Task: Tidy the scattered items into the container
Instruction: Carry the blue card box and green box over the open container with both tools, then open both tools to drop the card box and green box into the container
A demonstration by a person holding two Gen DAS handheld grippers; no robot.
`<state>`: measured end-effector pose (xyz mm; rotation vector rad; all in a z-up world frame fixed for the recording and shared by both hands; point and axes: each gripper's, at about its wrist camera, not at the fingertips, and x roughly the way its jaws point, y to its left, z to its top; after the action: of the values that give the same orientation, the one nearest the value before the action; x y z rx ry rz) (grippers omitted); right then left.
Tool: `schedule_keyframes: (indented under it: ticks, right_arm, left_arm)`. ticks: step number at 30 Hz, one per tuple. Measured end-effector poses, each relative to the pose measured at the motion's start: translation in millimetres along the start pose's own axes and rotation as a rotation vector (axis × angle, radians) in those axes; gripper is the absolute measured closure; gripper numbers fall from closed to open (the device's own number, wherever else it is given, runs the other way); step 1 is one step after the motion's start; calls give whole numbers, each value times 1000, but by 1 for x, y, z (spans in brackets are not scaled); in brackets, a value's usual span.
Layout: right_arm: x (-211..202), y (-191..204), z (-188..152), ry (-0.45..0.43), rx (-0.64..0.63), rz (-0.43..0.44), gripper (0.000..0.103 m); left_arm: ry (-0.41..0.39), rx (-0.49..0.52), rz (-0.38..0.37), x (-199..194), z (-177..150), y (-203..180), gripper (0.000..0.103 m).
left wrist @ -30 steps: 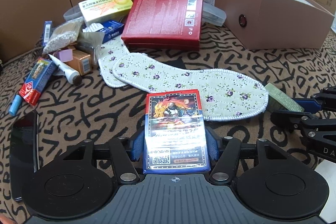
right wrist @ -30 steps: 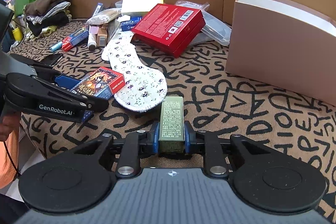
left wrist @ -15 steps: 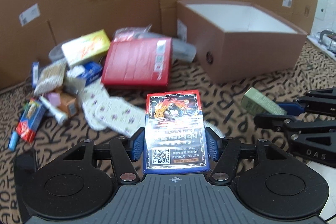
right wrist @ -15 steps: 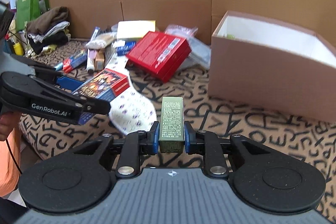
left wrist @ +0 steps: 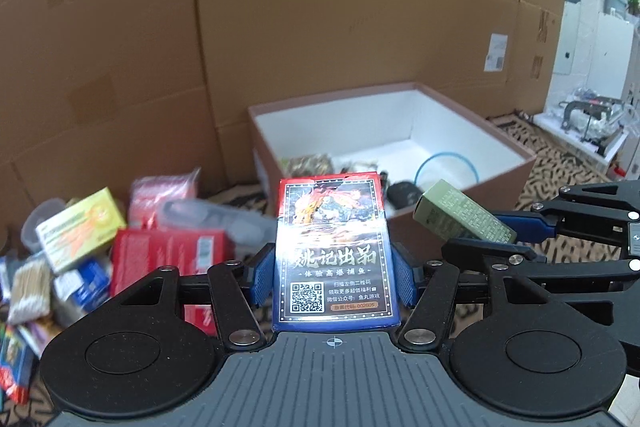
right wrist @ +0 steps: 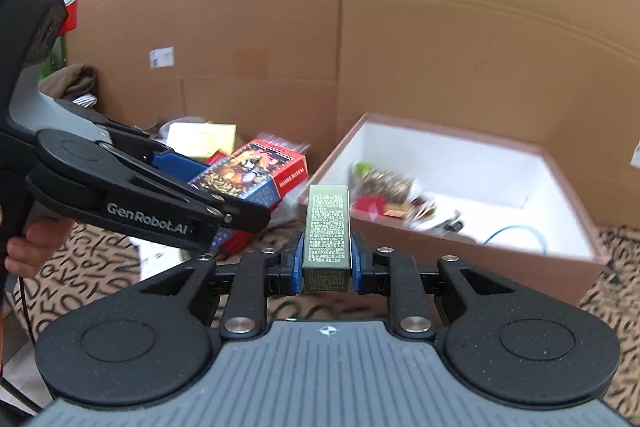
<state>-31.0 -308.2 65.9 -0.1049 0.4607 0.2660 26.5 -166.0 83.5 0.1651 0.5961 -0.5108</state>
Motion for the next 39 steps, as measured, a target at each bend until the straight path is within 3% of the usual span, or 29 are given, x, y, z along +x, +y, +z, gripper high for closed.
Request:
schedule_keyframes:
  ticks: [6,15,23,30,31,32,34,36,37,39]
  right_arm:
    - [24,-54,33,22,20,-91,77]
    - [95,-131,45,131,68,-189,77]
    - [163,-180,39,280,72,-242,77]
    - [197,-198,37,357,87,-261,77]
    - [197,-199,37,355,93,-264,76]
    - [196,-201,38,351,98,-267,76]
    - [192,-202,37,333,102,-278,52]
    - [187,-202,35,304,98,-292,42]
    - [184,-201,34,298,108,-284,34]
    - [180,-196,32,290,115,-277,32]
  left_arm:
    - [-2,25,-27,46,49,-24,42]
    - [79,42,-25,147,100,-49,42]
    - [184,35,-2,228,115,-55,42]
    - [227,9,-4,261,112,-53,41]
    - [230,-19,-15,262,112,-51,31]
    - [232,-49,-26,263,111,-48,28]
    - [183,-101,-12,256,110,-42,16]
    - [112,-142,8,244,109,-36,0]
    - [100,-139,-2,239,110,-36,0]
    - [81,-130,-26,228,111,-35,0]
